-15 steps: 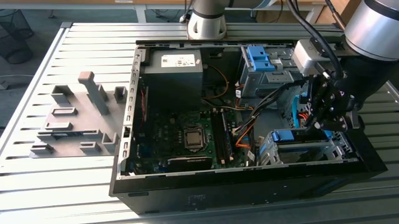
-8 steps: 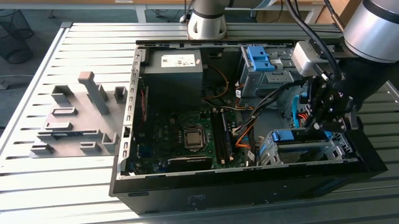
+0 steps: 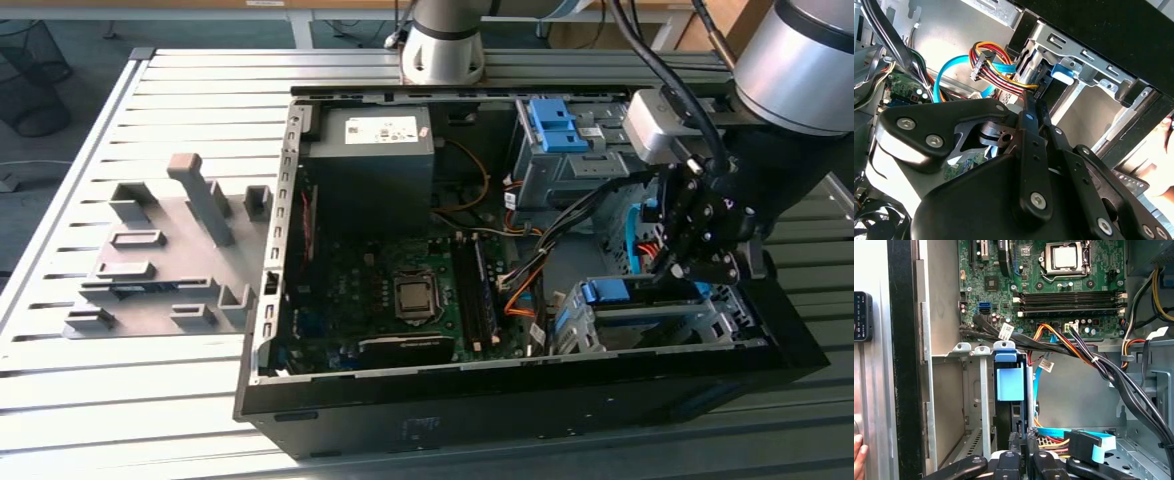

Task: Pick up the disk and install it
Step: 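Insert the first disk wire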

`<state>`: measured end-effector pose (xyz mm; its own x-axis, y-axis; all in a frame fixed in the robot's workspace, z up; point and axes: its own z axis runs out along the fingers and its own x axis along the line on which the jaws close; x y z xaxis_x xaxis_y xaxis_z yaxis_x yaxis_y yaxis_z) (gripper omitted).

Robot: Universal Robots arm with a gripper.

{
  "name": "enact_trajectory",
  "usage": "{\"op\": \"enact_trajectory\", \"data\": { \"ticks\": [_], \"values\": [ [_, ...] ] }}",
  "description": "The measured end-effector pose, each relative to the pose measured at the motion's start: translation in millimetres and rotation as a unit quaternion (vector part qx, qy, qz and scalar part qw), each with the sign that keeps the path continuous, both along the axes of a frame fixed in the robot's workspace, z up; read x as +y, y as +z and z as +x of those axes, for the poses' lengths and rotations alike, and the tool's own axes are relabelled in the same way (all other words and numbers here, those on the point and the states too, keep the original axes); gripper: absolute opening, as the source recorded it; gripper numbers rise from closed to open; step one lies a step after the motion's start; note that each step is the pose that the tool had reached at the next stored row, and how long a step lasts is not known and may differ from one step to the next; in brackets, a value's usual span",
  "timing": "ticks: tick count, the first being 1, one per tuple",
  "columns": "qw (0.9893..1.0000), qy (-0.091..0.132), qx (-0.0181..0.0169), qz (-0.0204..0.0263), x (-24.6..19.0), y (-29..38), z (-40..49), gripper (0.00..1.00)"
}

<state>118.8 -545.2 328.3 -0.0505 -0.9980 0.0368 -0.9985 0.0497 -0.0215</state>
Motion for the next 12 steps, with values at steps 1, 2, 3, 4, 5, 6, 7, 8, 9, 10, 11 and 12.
{"op": "enact_trajectory", "data": {
  "ticks": [1, 2, 3, 4, 5, 6, 7, 8, 9, 10, 11, 12],
  "values": [
    [1.0, 0.0, 0.0, 0.0, 0.0, 0.0, 0.0, 0.16],
    [1.0, 0.0, 0.0, 0.0, 0.0, 0.0, 0.0, 0.16],
    [1.0, 0.0, 0.0, 0.0, 0.0, 0.0, 0.0, 0.16],
    [1.0, 0.0, 0.0, 0.0002, 0.0, -0.2, 0.0, 0.17],
    [1.0, 0.0, 0.0, 0.0005, 0.1, -0.5, 0.0, 0.17],
    [1.0, 0.0, 0.0, 0.0004, 0.0, -0.5, 0.0, 0.17],
    [1.0, 0.0, 0.0, 0.0004, 0.0, -0.4, 0.0, 0.23],
    [1.0, 0.0, 0.0, 0.0002, 0.0, -0.3, 0.0, 0.23],
    [1.0, 0.0, 0.0, 0.0, 0.0, 0.0, 0.0, 0.23],
    [1.0, 0.0, 0.0, 0.0, 0.0, 0.5, 0.0, 0.23],
    [1.0, 0.0, 0.0, 0.0, 0.0, 1.6, 0.0, 0.23],
    [1.0, 0.0, 0.0, 0.0002, 0.0, 3.0, 0.0, 0.23]
  ]
}}
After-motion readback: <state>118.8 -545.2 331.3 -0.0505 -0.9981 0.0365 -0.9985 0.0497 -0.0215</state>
